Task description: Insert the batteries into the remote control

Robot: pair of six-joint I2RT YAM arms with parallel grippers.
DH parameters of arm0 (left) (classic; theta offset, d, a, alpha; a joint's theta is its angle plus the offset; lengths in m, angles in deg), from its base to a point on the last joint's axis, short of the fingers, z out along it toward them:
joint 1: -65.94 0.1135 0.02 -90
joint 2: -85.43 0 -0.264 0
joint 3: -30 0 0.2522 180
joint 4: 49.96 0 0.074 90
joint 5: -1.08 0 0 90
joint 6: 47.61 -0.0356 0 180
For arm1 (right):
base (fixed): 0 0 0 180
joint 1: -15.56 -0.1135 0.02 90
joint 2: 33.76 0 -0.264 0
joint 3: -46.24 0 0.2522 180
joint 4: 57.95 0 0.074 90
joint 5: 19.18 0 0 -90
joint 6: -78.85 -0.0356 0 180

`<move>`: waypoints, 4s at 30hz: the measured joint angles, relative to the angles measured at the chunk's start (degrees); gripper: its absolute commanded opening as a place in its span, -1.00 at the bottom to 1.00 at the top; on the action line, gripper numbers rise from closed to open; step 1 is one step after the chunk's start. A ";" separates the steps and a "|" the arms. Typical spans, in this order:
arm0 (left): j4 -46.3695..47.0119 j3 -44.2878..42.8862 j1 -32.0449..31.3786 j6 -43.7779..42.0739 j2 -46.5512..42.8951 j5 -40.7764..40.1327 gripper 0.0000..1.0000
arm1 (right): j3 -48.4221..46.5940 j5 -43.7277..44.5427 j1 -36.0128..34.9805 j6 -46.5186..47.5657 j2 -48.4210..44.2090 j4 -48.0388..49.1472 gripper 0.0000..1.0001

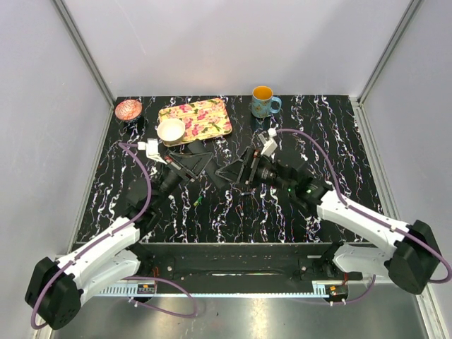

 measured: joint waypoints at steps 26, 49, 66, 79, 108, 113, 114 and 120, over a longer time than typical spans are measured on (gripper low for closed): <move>0.02 0.00 -1.25 -3.72 -0.02 -0.39 -1.00 | -0.04 -6.27 0.22 -5.27 5.62 8.90 0.09; -0.24 0.04 -1.36 -4.31 -0.96 -1.97 -1.00 | 2.01 -7.98 0.44 -7.67 5.84 12.11 0.14; -7.74 -0.15 -0.92 1.22 1.84 -2.64 -1.00 | -7.06 -2.03 0.46 3.19 2.89 -11.34 0.89; -9.46 -2.91 4.79 12.87 14.53 4.44 -1.00 | -24.30 8.90 -4.66 24.55 5.25 -42.01 0.78; -12.26 -7.39 4.79 14.51 17.40 9.90 -1.00 | -30.01 16.63 -8.76 32.13 15.12 -49.37 0.34; -12.24 -7.39 4.79 14.51 17.57 10.21 -1.00 | -30.01 16.57 -8.81 32.22 15.37 -49.33 0.17; -12.24 -7.39 4.79 14.53 17.62 10.21 -1.00 | -30.01 16.57 -8.83 32.28 15.47 -49.33 0.12; -12.48 -7.39 4.79 14.29 17.75 10.27 -1.00 | -30.01 15.72 -9.03 32.22 16.57 -48.57 -0.18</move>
